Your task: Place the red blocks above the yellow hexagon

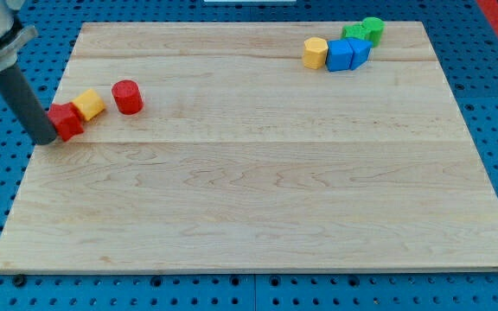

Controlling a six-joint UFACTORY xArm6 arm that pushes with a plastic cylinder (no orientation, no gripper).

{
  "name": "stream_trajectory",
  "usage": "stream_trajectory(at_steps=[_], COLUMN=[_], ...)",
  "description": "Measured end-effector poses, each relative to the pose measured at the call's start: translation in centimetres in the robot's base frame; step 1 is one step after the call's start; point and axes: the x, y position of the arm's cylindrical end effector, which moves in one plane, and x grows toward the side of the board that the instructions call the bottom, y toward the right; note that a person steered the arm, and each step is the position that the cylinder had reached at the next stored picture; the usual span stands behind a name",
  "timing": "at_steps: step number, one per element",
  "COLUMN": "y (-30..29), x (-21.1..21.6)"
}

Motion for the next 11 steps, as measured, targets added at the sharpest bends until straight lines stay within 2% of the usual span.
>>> stream_trajectory(at_steps=[1, 4, 6, 8, 9, 10, 11], y=[0.3, 7.0, 15.1, 21.5, 21.3, 24.4, 33.6], x=[-2.0, -8.5, -10.1, -16.6, -19.5, -20.6, -20.6])
